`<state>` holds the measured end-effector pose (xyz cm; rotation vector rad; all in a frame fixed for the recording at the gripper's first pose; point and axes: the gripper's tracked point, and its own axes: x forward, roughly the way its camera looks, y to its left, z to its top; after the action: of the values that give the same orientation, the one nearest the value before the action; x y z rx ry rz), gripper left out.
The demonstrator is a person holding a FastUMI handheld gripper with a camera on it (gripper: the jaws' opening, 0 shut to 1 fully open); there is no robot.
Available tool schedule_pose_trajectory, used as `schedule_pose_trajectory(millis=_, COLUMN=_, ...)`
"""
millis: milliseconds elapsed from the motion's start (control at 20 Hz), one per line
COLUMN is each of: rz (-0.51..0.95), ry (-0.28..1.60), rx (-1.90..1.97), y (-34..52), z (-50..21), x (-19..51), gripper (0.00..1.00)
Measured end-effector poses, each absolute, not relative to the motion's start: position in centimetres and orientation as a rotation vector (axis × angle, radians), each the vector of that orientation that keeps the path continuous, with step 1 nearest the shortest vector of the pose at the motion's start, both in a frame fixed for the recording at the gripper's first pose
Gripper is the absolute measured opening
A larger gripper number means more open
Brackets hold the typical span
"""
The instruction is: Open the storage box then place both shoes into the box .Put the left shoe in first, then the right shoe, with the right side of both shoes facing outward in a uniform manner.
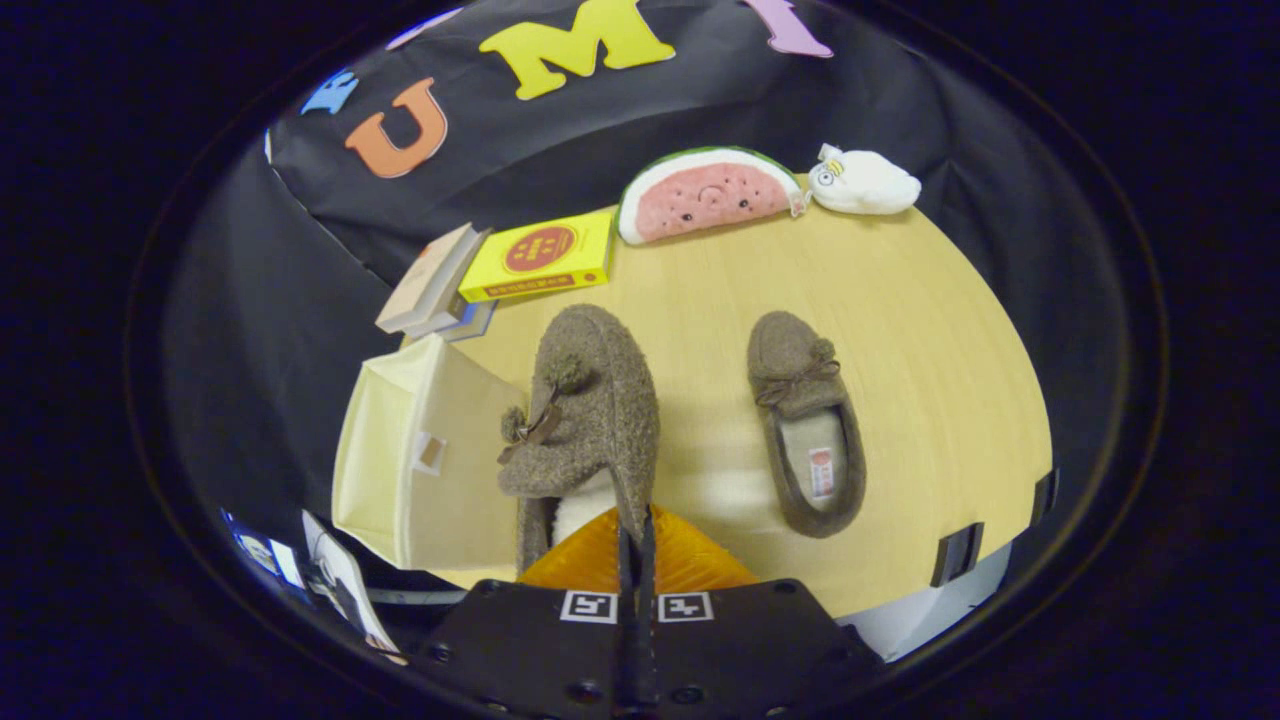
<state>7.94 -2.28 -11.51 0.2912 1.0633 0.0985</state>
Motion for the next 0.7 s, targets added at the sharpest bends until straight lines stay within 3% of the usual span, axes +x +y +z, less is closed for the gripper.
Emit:
schedule_pose_trajectory(millis=350, rz=0.191, ry=0.974, rx=0.258, y=7.0, z=-6.1, x=6.6, gripper=0.0)
schedule_pose_trajectory(millis=700, rz=0.285, ry=1.007, rx=0.295, y=17.9, z=-8.7, x=6.5, gripper=0.0)
